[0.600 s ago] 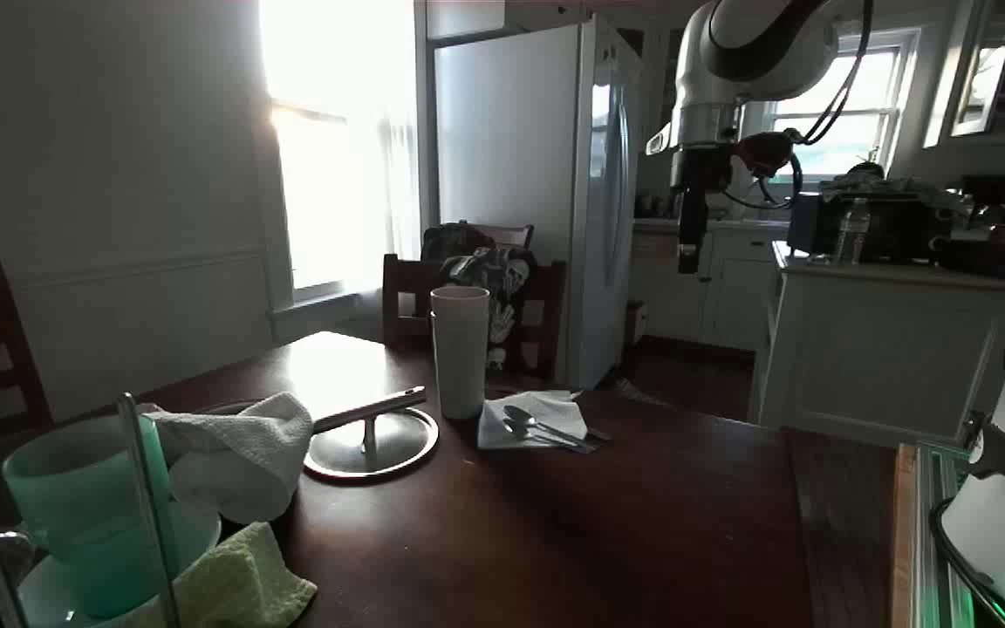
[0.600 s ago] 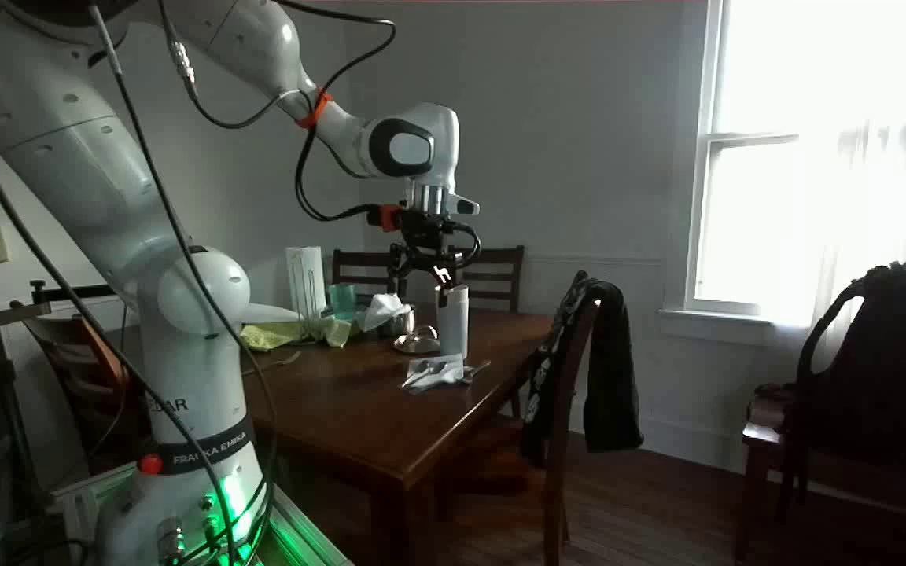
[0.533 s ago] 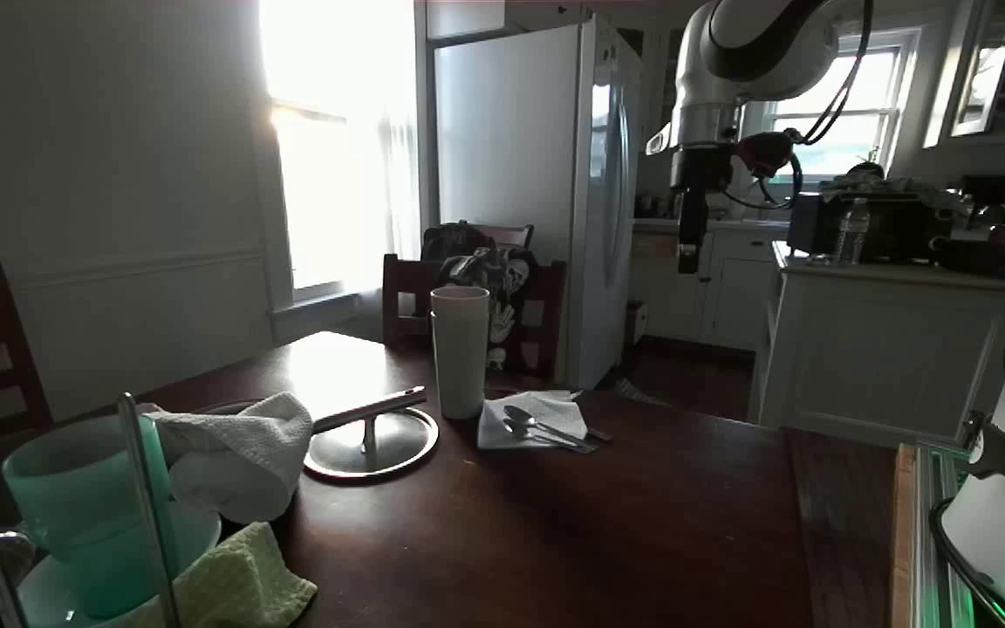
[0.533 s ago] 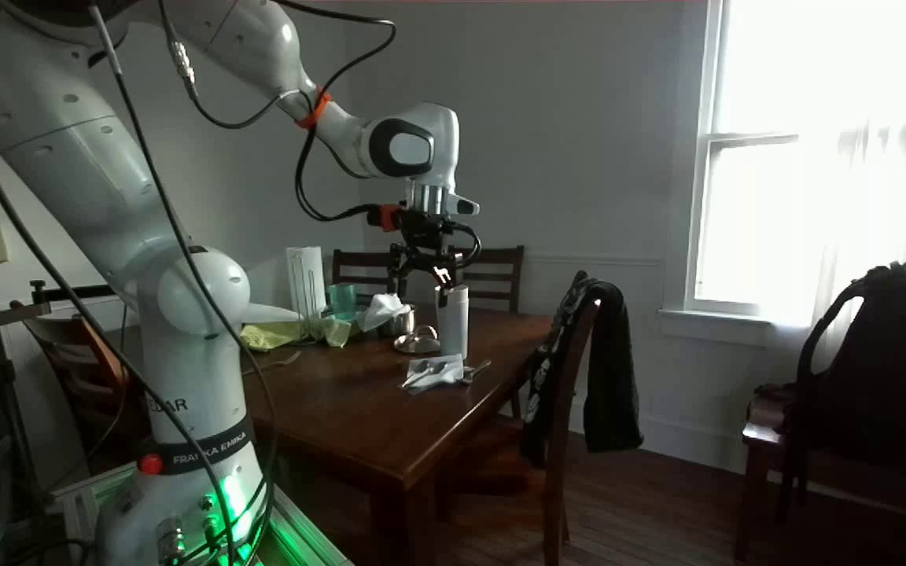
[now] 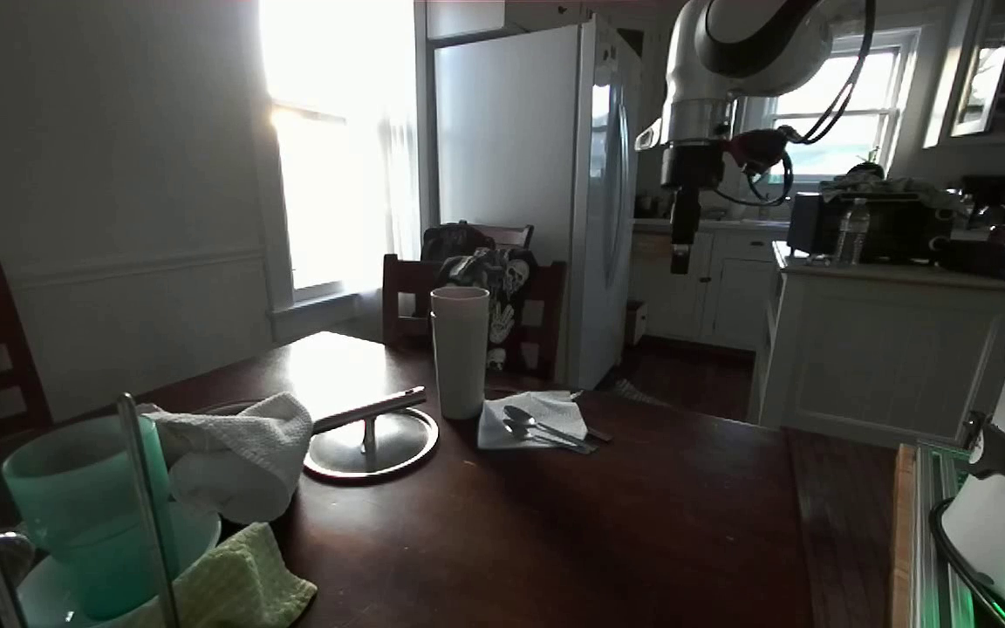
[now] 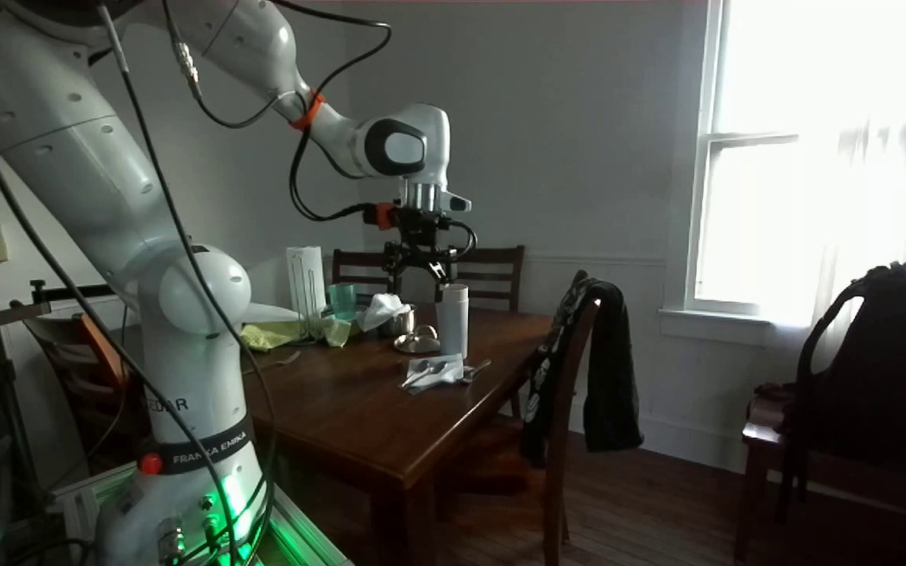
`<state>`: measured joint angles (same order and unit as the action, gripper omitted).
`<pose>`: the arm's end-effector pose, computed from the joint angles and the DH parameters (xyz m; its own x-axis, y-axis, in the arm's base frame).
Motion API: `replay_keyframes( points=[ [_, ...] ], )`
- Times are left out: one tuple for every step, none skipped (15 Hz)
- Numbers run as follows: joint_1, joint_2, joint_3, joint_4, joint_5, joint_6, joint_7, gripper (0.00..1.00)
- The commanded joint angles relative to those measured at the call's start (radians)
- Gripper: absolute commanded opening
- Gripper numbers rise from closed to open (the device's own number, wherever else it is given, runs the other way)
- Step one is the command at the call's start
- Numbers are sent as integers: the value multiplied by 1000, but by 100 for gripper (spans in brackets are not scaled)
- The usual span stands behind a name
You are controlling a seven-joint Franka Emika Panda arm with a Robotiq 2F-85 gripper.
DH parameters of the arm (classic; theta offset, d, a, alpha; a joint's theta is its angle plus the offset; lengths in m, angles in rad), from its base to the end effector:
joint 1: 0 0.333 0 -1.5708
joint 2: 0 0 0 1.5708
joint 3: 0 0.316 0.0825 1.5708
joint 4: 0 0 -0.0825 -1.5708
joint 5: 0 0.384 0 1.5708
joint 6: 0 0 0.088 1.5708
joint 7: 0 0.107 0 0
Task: Unstack the cups
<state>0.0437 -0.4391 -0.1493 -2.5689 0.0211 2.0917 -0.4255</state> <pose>0.3918 -0.0397 0.4083 0.9478 0.3189 -0.0058 0.3171 -0.9440 -0.0916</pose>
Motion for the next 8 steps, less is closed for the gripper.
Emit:
replay_keyframes(
  points=[
    [67, 13, 116, 38, -8, 18, 44, 100],
    [85, 27, 155, 59, -25, 36, 64, 100],
    [101, 45, 181, 89, -31, 47, 76, 100],
    [110, 67, 208, 125, -47, 60, 94, 100],
    [120, 96, 223, 168, -57, 65, 88, 100],
    [127, 123, 231, 207, -61, 63, 77, 100],
    [130, 158, 234, 249, -66, 64, 59, 100],
    [128, 192, 236, 288, -74, 71, 47, 100]
  ],
)
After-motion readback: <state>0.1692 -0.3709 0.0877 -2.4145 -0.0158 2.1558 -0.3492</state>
